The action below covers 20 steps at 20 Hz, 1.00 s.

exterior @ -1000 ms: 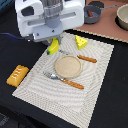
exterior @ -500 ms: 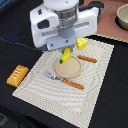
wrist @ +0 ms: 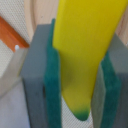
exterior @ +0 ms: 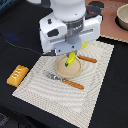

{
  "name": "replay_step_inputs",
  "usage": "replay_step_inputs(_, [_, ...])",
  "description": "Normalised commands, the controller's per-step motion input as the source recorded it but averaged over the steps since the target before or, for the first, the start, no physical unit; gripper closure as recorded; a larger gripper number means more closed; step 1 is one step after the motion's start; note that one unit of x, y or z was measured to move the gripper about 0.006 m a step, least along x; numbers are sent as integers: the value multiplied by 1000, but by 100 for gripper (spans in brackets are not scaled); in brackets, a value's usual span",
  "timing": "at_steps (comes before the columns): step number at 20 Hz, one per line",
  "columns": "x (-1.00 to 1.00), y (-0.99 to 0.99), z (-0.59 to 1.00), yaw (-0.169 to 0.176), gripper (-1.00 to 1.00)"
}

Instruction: Interact with the objects in diverse but meaningful ways.

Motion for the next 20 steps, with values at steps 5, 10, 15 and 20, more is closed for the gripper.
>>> replay_step_inputs(5, [76, 87, -322, 0, 100])
replay_step_inputs(10, [203, 201, -236, 0, 100])
replay_step_inputs(15, [245, 254, -86, 0, -100])
replay_step_inputs(20, [376, 401, 512, -10, -100])
